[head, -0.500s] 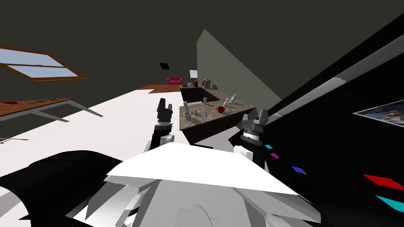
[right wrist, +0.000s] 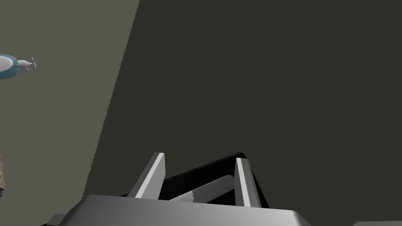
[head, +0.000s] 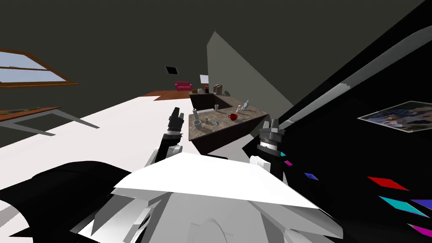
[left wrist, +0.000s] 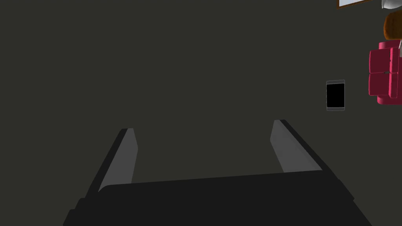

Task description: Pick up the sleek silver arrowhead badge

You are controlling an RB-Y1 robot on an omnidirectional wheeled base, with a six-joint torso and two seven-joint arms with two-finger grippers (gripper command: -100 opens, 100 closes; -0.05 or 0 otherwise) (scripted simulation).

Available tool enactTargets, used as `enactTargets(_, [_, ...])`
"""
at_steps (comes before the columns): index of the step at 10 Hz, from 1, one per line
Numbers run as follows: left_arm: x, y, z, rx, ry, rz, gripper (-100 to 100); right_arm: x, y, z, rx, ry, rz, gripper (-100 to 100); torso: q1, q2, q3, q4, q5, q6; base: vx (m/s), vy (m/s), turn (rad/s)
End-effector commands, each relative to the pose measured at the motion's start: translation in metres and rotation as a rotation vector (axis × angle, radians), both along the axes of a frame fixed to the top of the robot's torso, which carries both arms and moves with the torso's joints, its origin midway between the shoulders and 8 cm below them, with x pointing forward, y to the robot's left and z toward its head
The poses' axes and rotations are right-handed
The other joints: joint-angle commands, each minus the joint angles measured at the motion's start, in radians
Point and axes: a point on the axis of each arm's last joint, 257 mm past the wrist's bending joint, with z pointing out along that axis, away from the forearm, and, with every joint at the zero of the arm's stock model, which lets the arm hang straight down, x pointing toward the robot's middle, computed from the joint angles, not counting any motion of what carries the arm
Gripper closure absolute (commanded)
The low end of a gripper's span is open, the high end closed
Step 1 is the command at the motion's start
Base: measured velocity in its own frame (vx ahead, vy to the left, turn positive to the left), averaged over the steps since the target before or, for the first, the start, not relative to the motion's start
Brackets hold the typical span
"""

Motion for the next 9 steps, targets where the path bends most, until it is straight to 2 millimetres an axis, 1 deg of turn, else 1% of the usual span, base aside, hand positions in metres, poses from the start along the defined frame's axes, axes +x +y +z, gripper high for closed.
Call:
enactTargets(1, [0.004, 0.007, -0.010, 0.032, 0.048, 0.020, -100, 0.000, 0.000, 0.000, 0.000, 0.000, 0.000, 0, 0.000, 0.000, 0.000, 0.000, 0.000, 0.000, 0.038, -0.063, -0.118])
enactTargets(4, [0.007, 0.031, -0.030, 0.080, 0.140, 0.079, -100, 0.000, 0.000, 0.000, 0.000, 0.000, 0.000, 0, -0.002, 0.000, 0.000, 0.000, 0.000, 0.000, 0.031, -0.088, -0.149])
enactTargets(5, [0.007, 0.031, -0.030, 0.080, 0.140, 0.079, -100, 0.000, 0.000, 0.000, 0.000, 0.000, 0.000, 0, -0.003, 0.000, 0.000, 0.000, -0.001, 0.000, 0.030, -0.058, -0.038])
enactTargets(7, [0.007, 0.051, -0.045, 0.105, 0.206, 0.130, -100, 0.000, 0.000, 0.000, 0.000, 0.000, 0.000, 0, 0.000, 0.000, 0.000, 0.000, 0.000, 0.000, 0.028, -0.054, -0.147])
enactTargets(9, [0.005, 0.073, -0.060, 0.126, 0.276, 0.185, -100, 0.000, 0.000, 0.000, 0.000, 0.000, 0.000, 0, -0.002, 0.000, 0.000, 0.000, -0.001, 0.000, 0.038, -0.089, -0.183])
